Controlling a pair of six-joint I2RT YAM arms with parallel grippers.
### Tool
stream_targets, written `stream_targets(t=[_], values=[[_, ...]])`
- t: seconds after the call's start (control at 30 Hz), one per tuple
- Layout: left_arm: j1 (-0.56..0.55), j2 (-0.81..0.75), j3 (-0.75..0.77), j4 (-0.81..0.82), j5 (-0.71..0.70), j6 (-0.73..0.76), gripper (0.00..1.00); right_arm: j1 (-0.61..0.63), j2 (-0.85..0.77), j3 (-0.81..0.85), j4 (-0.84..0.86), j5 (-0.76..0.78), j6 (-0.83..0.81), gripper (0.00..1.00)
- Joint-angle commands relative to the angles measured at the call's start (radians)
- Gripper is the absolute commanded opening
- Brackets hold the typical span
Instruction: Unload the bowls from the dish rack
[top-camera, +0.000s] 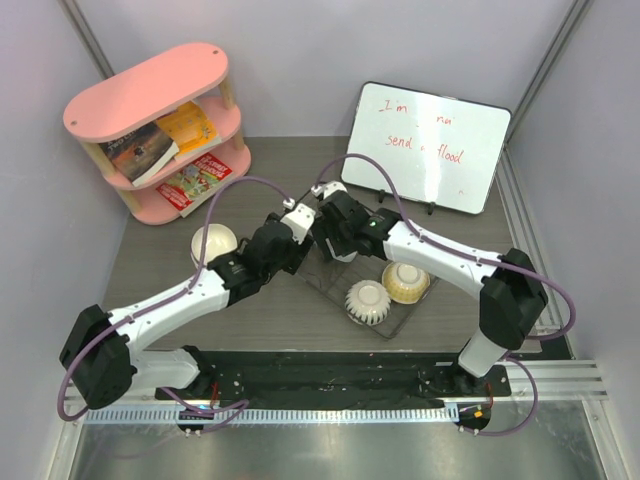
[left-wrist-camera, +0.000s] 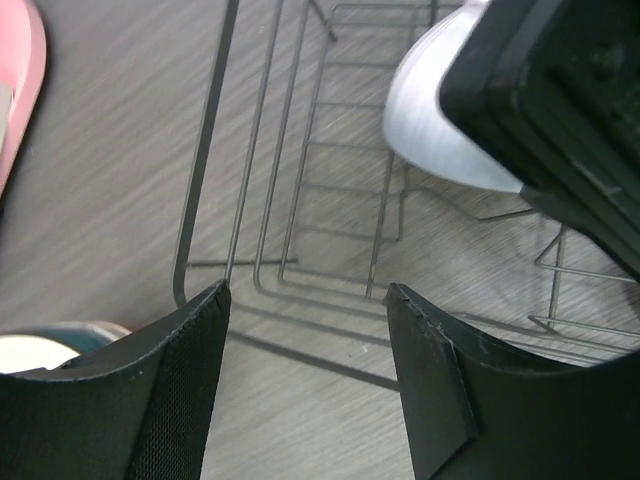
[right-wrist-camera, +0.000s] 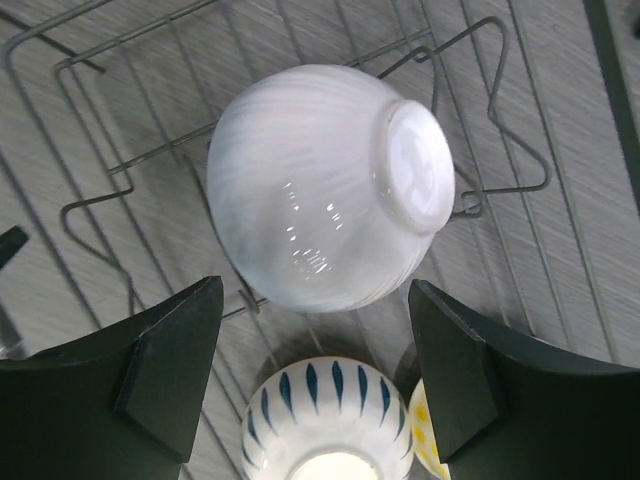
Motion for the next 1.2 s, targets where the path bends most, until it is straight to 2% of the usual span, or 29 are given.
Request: stream_targets(t=[0.0, 0.13, 0.27, 0.5, 0.73, 0.9, 1.17], values=[[0.018, -0.019, 0.031, -0.056, -0.050, -0.097, 0.64, 0.019, 0.026, 0.054, -0.026, 0.105, -0.056, 0.80], [0.019, -0.061, 0.044, -0.116, -0.052, -0.161, 0.64, 0.025, 0.032, 0.057, -0.029, 0.116, -0.068, 0.81], [0.019, -0.065, 0.091, -0.220, -0.070, -0.250, 0.63, 0.046, 0.034, 0.065, -0.032, 0.138, -0.077, 0.86], [0.018, -0.078, 0.139, -0.343, -0.102, -0.414, 0.68, 0.068, 0.057, 0.090, -0.034, 0.153, -0.092, 0.89], [0.019, 0.000, 0.174, -0.389, -0.112, -0.493, 0.67, 0.068, 0.123, 0.108, -0.024, 0.173, -0.114, 0.89], [0.019, 0.049, 0.199, -0.385, -0.097, -0.542, 0.66, 0.068, 0.159, 0.108, -0.004, 0.291, -0.146, 0.89], [0.019, 0.097, 0.215, -0.412, -0.109, -0.622, 0.64, 0.068, 0.158, 0.123, 0.017, 0.392, -0.163, 0.90]])
